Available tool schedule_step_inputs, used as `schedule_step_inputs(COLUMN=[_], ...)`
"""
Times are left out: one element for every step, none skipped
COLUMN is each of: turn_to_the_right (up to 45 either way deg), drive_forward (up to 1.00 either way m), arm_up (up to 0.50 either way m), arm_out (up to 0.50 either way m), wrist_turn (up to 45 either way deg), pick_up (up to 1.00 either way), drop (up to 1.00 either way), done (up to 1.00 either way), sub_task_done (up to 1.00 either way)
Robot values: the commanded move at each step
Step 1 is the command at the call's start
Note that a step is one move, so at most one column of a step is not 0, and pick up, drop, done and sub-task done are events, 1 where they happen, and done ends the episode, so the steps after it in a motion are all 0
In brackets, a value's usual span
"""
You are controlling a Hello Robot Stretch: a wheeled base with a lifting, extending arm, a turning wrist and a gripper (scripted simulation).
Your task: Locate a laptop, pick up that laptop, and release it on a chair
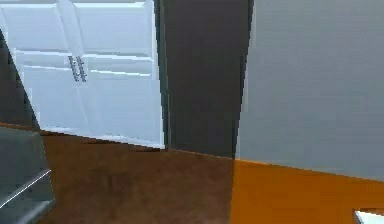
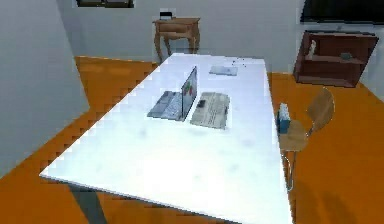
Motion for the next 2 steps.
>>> schedule_step_inputs(turn_to_the_right=[27.0,0.0], drive_forward=[0.00,0.85], arm_up=[0.00,0.00], arm_out=[0.00,0.00], wrist_turn=[0.0,0.0], pick_up=[0.00,0.00], drop=[0.00,0.00], done=[0.00,0.00], sub_task_done=[0.00,0.00])
